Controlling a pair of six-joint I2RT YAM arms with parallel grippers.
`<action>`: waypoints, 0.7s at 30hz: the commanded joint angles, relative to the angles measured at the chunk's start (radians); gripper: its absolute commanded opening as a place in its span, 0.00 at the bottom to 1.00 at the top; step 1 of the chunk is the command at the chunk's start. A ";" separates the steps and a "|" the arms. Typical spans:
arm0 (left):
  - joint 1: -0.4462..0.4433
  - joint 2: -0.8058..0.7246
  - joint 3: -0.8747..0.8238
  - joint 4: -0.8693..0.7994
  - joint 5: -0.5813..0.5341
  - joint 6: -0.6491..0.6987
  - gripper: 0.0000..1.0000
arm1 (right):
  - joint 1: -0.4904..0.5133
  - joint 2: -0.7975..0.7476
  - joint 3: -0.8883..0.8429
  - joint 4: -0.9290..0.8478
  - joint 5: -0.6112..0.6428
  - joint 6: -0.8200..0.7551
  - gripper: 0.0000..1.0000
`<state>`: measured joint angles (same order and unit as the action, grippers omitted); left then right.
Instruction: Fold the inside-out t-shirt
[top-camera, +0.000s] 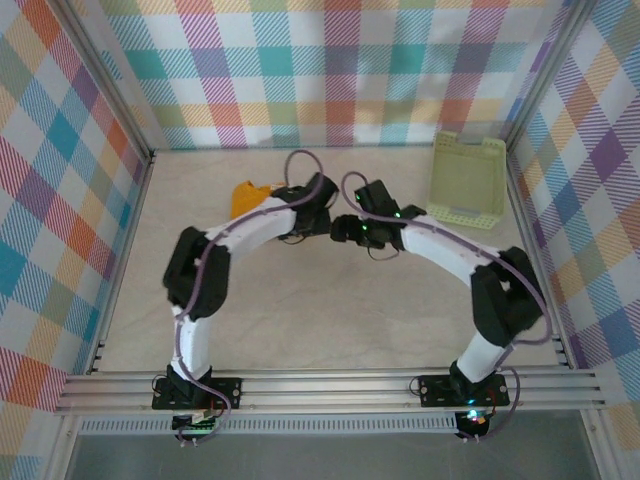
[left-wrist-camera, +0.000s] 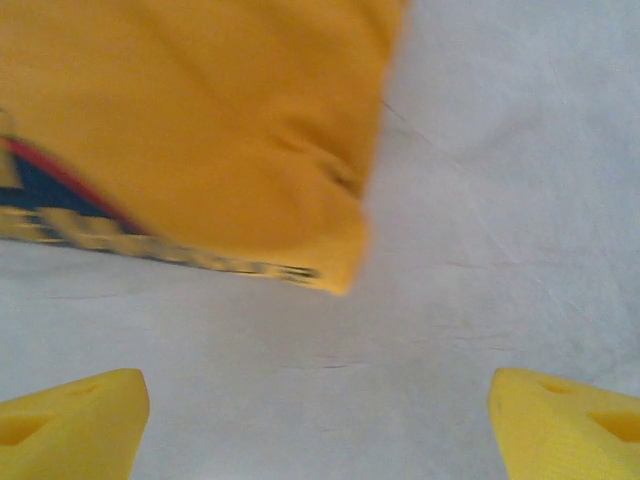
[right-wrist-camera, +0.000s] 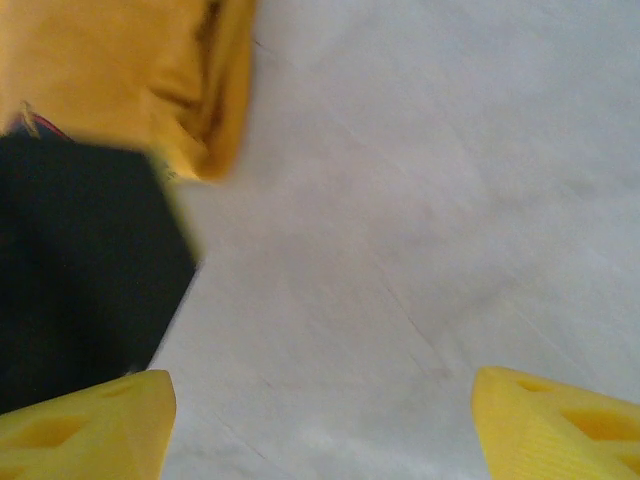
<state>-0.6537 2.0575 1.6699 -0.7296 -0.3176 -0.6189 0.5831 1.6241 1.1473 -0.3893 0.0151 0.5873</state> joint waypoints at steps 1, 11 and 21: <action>-0.001 0.118 0.138 -0.089 -0.064 0.055 0.88 | 0.001 -0.145 -0.149 0.006 0.079 0.006 0.79; 0.120 0.256 0.237 -0.179 -0.210 0.156 0.66 | 0.001 -0.505 -0.461 -0.043 0.104 0.063 0.81; 0.403 0.227 0.209 -0.126 -0.188 0.224 0.58 | 0.001 -0.591 -0.471 -0.096 0.136 0.065 0.84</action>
<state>-0.3153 2.3161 1.8854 -0.8600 -0.5068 -0.4313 0.5831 1.0657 0.6804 -0.4450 0.1112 0.6476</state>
